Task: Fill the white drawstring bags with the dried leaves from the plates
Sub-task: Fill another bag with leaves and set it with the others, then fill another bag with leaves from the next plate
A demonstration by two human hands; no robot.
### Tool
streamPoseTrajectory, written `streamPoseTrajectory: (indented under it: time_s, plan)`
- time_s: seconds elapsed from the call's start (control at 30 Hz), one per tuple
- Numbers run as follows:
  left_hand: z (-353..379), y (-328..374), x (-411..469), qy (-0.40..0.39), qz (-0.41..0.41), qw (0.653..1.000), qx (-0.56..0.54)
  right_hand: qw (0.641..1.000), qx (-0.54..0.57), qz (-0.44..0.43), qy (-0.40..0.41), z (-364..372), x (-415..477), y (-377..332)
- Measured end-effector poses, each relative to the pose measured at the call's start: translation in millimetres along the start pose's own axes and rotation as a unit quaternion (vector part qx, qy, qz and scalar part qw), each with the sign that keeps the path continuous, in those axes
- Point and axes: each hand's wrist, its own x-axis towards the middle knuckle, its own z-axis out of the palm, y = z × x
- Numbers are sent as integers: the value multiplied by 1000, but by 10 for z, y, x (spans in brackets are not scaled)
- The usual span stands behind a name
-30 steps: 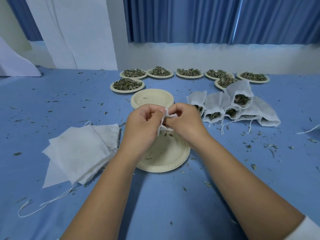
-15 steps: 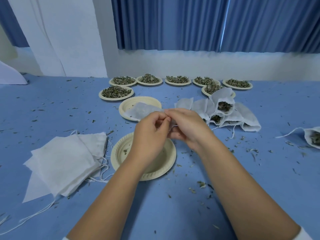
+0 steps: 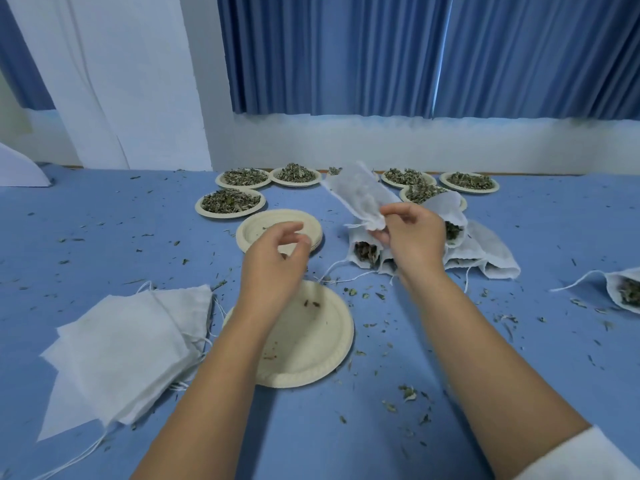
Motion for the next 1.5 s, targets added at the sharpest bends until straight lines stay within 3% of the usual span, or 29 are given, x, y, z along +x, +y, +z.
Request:
streamPoseTrajectory:
  time_s: [0.1,0.23,0.33,0.4,0.67,0.77,0.9,1.17,1.27,1.5]
  plan:
    - [-238,-172,95,-30,-75,986,143,997,-68,22,40,-68,178,146]
    - [-438,-334,130,-139,-158,933,291,990,-112,80,20,-68,254,312]
    - [-462,-373,137,-187,-175,901,352,983,-173,55,10,-52,248,345]
    - [-454,-393,134,-185,-161,896,370,977,-211,16,7,-54,240,343]
    - [-492,-398,149,-154,-159,935,276,961,-257,-94,39,-20,64,323]
    - [-573,-384,173,-125,-176,955,202,952,-289,-82,-54,41,-50,307]
    - [-635,-403,273,-14,-182,977,107,905,-358,-16,-229,197,-146,220]
    - [-533,-447,763,122,-177,976,37,903,-370,-33,-216,886,342,173]
    - [-443,-509,964,111,-165,978,66,877,-436,-26,-201,1148,596,232]
    - [-200,-833,1134,39,-183,964,192,777,-597,-45,-197,1393,817,505]
